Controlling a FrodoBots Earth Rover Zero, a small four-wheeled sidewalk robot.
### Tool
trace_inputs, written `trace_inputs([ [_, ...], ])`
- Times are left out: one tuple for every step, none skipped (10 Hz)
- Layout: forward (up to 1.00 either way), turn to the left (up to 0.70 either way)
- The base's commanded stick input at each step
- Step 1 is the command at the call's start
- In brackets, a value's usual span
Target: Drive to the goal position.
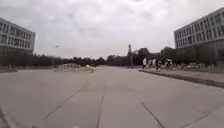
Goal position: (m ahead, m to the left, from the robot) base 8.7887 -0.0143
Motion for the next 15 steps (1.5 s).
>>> trace_inputs([
  [0.7,0.0],
  [0.7,0.0],
  [0.7,0.0],
  [0.7,0.0],
  [0.7,0.0],
  [0.7,0.0],
  [0.7,0.0],
  [0.7,0.0],
  [0.7,0.0],
  [0.7,0.0],
  [0.7,0.0],
  [0.7,0.0],
  [0.7,0.0],
  [0.7,0.0],
  [0.7,0.0],
])
